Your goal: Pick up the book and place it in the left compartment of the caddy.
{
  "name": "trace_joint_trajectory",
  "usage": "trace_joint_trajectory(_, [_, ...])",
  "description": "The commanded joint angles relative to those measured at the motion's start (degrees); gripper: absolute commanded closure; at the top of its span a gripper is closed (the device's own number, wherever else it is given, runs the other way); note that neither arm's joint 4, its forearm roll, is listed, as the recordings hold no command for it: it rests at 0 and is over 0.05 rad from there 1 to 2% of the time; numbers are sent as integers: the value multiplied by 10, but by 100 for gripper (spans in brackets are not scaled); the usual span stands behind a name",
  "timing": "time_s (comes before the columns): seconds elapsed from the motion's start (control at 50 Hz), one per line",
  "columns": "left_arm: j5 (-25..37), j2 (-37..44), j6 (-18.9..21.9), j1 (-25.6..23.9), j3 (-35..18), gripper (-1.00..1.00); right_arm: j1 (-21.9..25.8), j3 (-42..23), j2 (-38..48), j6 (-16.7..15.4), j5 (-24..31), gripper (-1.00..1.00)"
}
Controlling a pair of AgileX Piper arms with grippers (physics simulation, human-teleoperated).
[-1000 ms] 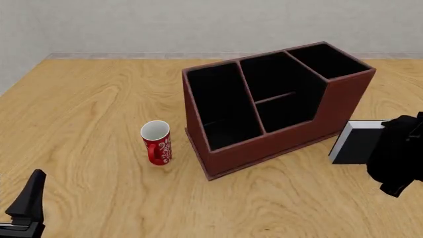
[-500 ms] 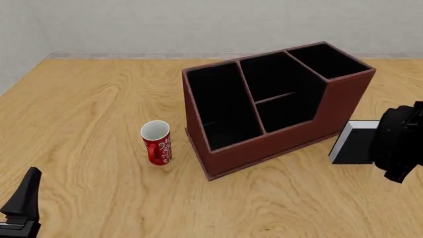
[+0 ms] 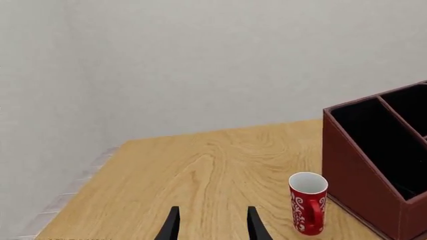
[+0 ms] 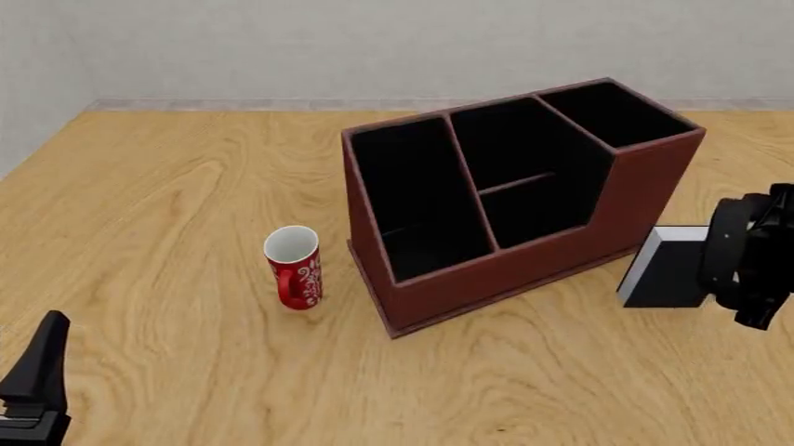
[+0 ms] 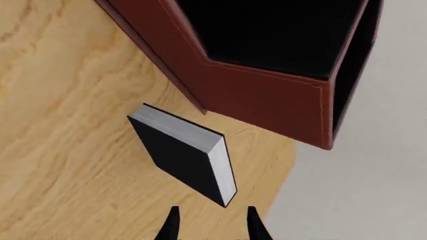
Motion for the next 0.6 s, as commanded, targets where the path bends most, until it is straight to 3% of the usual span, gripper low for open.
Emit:
trace_joint_trajectory(0.02, [-3, 0, 1, 7, 2, -100, -18, -16, 33, -34, -7, -100])
trace_joint_trajectory(0.6, [-4, 0, -3, 29, 1, -100, -11, -61, 64, -41, 4, -100])
